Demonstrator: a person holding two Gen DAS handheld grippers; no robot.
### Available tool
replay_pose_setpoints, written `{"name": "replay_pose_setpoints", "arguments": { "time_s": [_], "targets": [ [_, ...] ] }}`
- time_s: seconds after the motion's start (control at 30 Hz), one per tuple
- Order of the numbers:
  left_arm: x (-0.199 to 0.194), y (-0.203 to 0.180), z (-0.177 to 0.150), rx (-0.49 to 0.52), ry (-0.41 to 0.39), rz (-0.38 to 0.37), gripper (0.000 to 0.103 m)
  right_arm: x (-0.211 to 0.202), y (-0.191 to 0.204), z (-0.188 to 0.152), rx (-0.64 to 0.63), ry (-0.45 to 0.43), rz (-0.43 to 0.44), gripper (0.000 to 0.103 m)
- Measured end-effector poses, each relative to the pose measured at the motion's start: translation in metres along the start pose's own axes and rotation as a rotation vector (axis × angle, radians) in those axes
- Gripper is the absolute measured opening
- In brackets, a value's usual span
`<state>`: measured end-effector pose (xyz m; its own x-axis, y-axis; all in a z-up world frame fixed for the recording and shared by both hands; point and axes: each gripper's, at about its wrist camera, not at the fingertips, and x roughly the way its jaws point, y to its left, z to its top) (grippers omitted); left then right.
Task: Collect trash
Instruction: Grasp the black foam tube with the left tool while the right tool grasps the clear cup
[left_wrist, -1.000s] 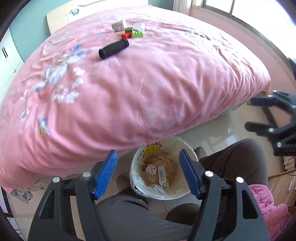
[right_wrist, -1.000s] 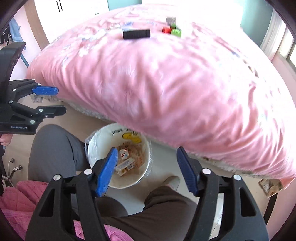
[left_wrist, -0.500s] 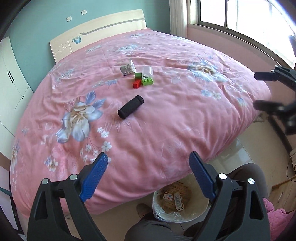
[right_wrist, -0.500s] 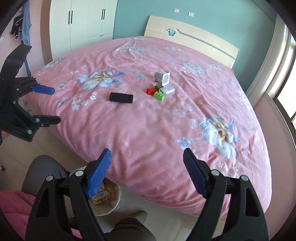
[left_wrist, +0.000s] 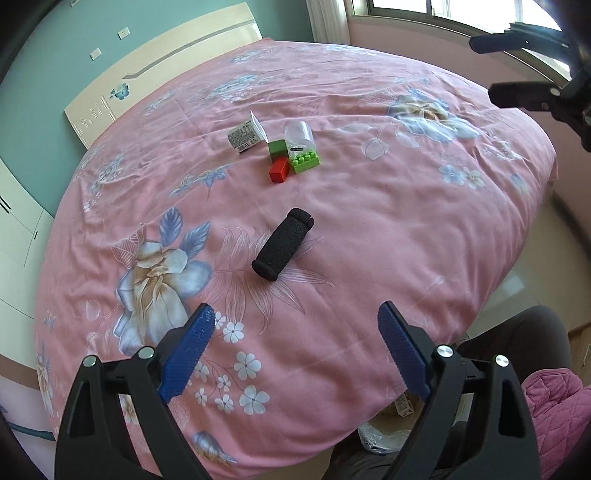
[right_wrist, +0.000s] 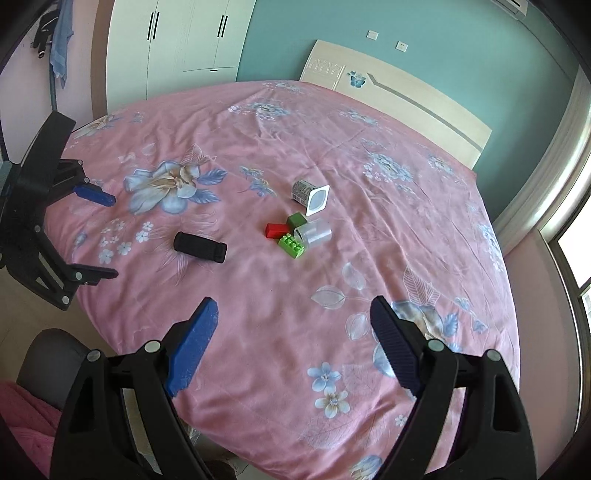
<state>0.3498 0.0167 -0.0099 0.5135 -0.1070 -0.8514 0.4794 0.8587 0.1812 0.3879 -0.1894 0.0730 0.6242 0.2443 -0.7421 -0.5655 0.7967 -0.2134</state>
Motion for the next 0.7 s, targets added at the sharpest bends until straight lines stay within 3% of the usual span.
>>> {"name": "replay_pose_setpoints", "arguments": {
  "time_s": [0.07,0.3,0.5,0.7],
  "targets": [
    [0.017,0.006,0.007,0.008,0.014,-0.017,0.092,0.019,-0.011,0.011,0.004,0.001,0.047,0.083],
    [0.068,0.026,0.029,0.027,0.018,-0.096,0.092,0.105,-0.042,0.038,-0.026,0.022,0.072,0.083],
    [0.108,0.035,0.039,0.04,0.046,-0.151,0.092,0.186,-0.056,0.047,-0.04,0.089,0.124,0.083],
    [0.133,0.037,0.044,0.059,0.021,-0.193,0.092,0.25,-0.062,0.055,-0.076,0.141,0.148,0.083]
  ]
}}
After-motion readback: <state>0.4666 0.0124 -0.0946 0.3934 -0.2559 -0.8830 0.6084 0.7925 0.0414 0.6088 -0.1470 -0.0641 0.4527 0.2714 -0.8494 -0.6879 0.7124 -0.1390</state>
